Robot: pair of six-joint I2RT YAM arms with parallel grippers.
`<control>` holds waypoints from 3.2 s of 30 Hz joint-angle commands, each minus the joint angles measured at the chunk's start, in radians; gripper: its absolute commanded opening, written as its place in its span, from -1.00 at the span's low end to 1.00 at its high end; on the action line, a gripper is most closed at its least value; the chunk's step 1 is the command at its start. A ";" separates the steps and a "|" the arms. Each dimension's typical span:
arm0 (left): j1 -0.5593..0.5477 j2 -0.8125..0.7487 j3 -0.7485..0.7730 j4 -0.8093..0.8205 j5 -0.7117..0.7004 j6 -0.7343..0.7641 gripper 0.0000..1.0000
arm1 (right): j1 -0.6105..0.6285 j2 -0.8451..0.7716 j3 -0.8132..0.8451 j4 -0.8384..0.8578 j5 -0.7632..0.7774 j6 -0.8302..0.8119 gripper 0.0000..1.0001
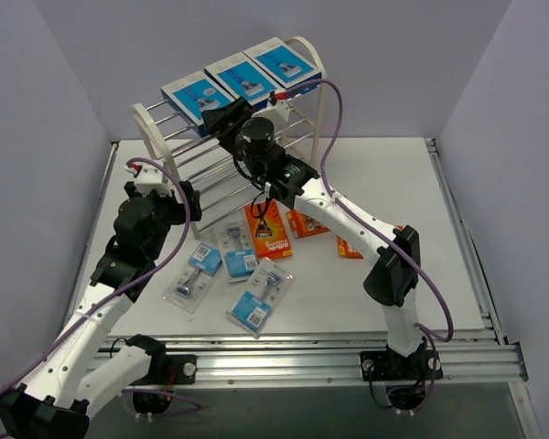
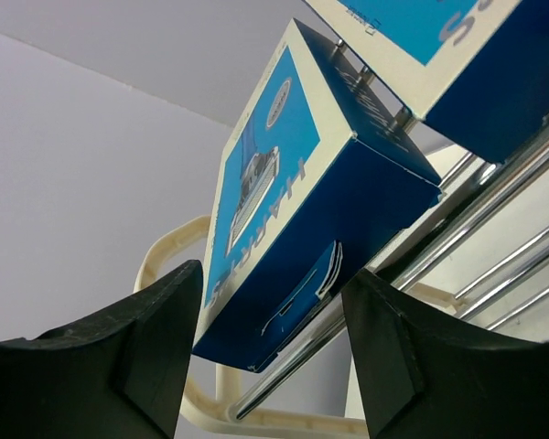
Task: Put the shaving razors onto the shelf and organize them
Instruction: Place the shaving razor onto shelf
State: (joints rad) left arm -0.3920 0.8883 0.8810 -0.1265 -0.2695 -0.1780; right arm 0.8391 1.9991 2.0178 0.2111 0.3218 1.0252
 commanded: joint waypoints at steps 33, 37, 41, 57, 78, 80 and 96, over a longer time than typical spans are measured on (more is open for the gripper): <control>0.077 -0.005 0.047 -0.016 0.059 -0.017 0.88 | -0.092 -0.079 0.122 -0.260 -0.351 -0.034 0.43; 0.085 -0.003 0.047 -0.016 0.064 -0.018 0.88 | -0.092 -0.092 0.118 -0.259 -0.356 -0.036 0.43; 0.088 0.000 0.047 -0.019 0.064 -0.017 0.88 | -0.092 -0.111 0.095 -0.254 -0.354 -0.036 0.38; 0.101 0.012 0.052 -0.022 0.084 -0.023 0.88 | -0.109 -0.082 0.108 -0.220 -0.386 -0.033 0.16; 0.122 0.031 0.055 -0.022 0.102 -0.029 0.88 | -0.136 -0.039 0.145 -0.187 -0.435 -0.017 0.14; 0.122 0.031 0.055 -0.024 0.102 -0.029 0.88 | -0.136 -0.040 0.137 -0.187 -0.438 -0.016 0.15; 0.136 -0.012 0.044 -0.015 0.099 -0.015 0.88 | -0.138 -0.241 -0.063 -0.176 -0.408 -0.066 0.45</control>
State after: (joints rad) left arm -0.2665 0.9043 0.8852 -0.1692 -0.1783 -0.1989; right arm 0.7109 1.8870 1.9846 -0.0082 -0.1009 0.9874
